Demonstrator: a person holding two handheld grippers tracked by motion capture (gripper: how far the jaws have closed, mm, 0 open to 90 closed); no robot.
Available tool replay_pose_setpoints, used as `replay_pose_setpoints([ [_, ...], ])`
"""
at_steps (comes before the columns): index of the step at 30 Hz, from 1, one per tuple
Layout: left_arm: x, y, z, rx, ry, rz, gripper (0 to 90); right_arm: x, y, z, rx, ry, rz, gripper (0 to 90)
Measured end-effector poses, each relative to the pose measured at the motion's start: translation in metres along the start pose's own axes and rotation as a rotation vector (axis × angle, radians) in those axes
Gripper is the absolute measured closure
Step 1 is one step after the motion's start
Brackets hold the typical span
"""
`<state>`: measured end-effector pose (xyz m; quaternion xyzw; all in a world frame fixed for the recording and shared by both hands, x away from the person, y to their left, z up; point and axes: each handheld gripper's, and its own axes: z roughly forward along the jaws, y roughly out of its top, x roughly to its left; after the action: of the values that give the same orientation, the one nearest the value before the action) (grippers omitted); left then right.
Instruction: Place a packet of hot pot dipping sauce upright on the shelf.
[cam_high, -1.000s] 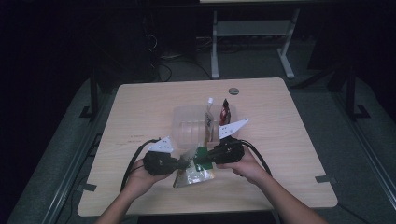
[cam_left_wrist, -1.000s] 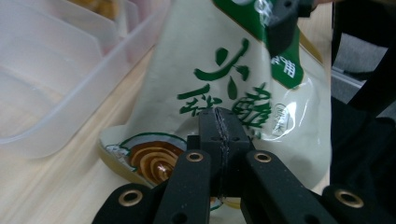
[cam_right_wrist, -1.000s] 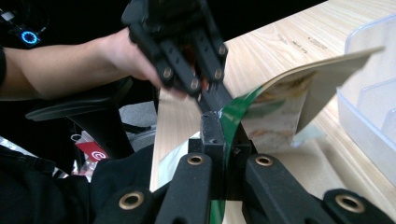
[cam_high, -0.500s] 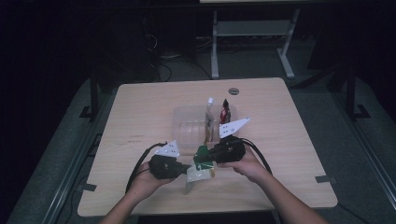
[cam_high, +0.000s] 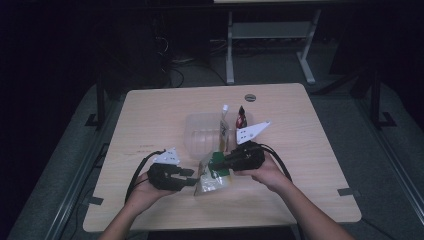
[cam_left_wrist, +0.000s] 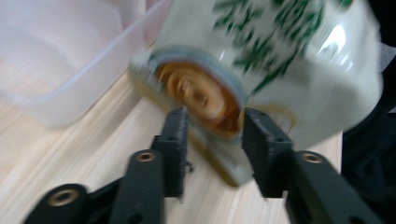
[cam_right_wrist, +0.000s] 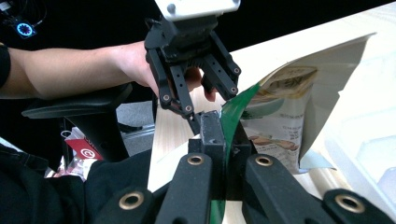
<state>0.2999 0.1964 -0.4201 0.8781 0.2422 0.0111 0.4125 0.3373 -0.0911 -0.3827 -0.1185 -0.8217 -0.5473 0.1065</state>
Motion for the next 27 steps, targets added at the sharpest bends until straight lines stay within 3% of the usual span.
replay_pose_setpoints([
  [4,0.005,-0.008,0.000,0.035,-0.001,-0.036,47.1,0.000,0.004,-0.001,0.006,-0.009,-0.007,90.0],
  [10,0.012,-0.012,-0.003,0.028,0.020,-0.072,35.5,-0.001,0.014,-0.009,-0.001,-0.005,-0.016,90.0],
  [27,0.013,-0.013,-0.001,0.044,0.012,-0.060,31.0,-0.025,0.064,-0.030,-0.025,-0.069,-0.051,90.0],
])
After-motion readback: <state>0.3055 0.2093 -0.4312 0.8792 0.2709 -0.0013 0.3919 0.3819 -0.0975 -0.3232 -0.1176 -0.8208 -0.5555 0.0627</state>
